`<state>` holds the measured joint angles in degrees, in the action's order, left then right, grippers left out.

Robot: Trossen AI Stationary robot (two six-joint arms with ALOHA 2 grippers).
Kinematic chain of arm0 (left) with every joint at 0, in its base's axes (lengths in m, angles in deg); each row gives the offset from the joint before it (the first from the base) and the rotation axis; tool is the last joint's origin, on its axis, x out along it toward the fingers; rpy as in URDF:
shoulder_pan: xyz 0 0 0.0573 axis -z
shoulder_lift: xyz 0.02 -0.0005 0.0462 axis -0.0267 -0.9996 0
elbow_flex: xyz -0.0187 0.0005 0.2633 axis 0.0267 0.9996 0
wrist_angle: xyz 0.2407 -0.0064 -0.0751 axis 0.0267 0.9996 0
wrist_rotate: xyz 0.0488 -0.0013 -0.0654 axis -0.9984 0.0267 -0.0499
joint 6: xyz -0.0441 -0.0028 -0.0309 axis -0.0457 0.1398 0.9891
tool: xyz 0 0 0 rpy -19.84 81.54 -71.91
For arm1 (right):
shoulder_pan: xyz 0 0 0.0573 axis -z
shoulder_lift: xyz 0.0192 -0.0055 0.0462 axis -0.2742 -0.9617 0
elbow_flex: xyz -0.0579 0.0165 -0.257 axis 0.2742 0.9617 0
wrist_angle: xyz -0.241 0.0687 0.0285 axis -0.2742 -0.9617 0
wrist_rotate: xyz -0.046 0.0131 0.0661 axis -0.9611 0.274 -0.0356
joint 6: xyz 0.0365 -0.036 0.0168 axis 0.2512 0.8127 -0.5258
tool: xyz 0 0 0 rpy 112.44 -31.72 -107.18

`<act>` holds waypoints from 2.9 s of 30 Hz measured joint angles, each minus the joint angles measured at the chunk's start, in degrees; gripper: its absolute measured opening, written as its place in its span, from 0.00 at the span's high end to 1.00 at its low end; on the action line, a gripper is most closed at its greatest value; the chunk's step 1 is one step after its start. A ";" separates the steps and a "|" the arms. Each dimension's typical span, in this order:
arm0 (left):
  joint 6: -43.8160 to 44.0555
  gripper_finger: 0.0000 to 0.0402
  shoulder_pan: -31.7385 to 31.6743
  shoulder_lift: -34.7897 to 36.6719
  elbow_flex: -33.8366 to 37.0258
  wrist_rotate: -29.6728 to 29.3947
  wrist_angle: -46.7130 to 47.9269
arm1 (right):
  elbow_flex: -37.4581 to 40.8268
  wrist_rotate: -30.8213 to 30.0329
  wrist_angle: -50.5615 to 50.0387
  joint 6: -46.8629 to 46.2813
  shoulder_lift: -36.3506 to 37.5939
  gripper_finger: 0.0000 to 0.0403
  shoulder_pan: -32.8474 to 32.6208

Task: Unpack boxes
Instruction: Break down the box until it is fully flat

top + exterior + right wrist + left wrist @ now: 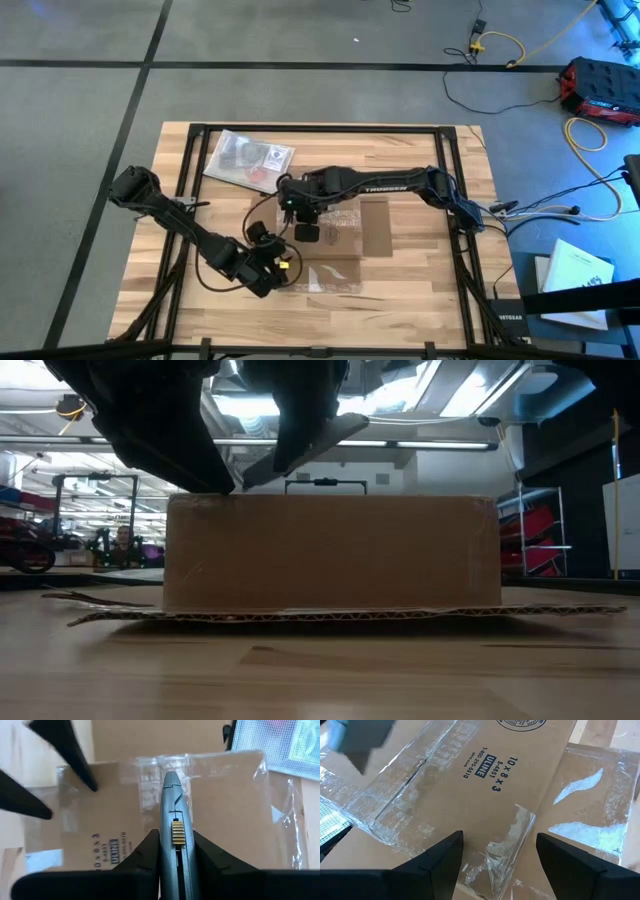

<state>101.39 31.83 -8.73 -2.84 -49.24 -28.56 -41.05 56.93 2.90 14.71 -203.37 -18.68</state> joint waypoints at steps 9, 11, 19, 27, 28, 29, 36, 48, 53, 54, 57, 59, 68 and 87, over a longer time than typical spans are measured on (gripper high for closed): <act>0.56 0.41 0.02 -0.04 0.07 0.39 0.01 | -0.04 1.93 0.47 0.77 -2.93 0.86 0.17; 0.86 0.41 0.02 -0.05 0.08 0.40 0.04 | -0.04 1.65 0.78 0.82 -2.95 0.86 0.15; 1.69 0.41 0.04 -0.07 0.11 0.52 0.10 | -0.13 1.49 0.31 0.13 -2.85 0.86 -0.30; 2.08 0.41 0.28 -0.07 0.11 0.46 0.04 | -0.26 2.44 0.82 0.06 -2.50 0.86 -1.50; 2.20 0.41 0.28 -0.07 0.11 0.48 0.04 | -0.26 2.43 1.24 0.16 -2.62 0.86 -1.40; 2.27 0.41 0.28 -0.07 0.11 0.48 0.02 | -0.26 2.38 1.61 0.33 -2.71 0.86 -1.40; 2.25 0.41 0.28 -0.07 0.11 0.48 0.04 | -0.26 0.66 3.70 1.06 -2.71 0.86 -1.31; 2.84 0.41 0.63 -0.09 0.11 0.44 0.04 | 0.11 -0.55 5.25 1.30 -2.74 0.86 -0.86; 2.92 0.41 0.81 -0.09 0.11 0.44 0.03 | 0.11 -0.57 5.12 1.24 -2.74 0.86 -0.51; 2.98 0.41 0.81 -0.09 0.11 0.44 0.02 | 0.11 -0.52 5.11 1.24 -2.95 0.86 -0.43; 2.99 0.41 0.81 -0.09 0.11 0.43 0.03 | 0.11 0.88 4.93 0.85 -3.28 0.86 -0.15; 2.99 0.41 0.83 -0.09 0.11 0.44 0.02 | 0.11 0.90 5.33 0.82 -3.62 0.86 -0.17; 3.71 0.41 0.87 -0.09 0.11 0.42 -0.05 | 0.09 0.92 5.30 0.71 -3.92 0.86 -0.20; 3.72 0.41 0.87 -0.11 0.11 0.46 -0.16 | 0.00 0.92 1.95 0.69 -3.92 0.86 -0.20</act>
<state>105.10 32.71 -8.84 -2.73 -48.78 -28.72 -41.05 57.85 4.85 15.40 -207.29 -18.88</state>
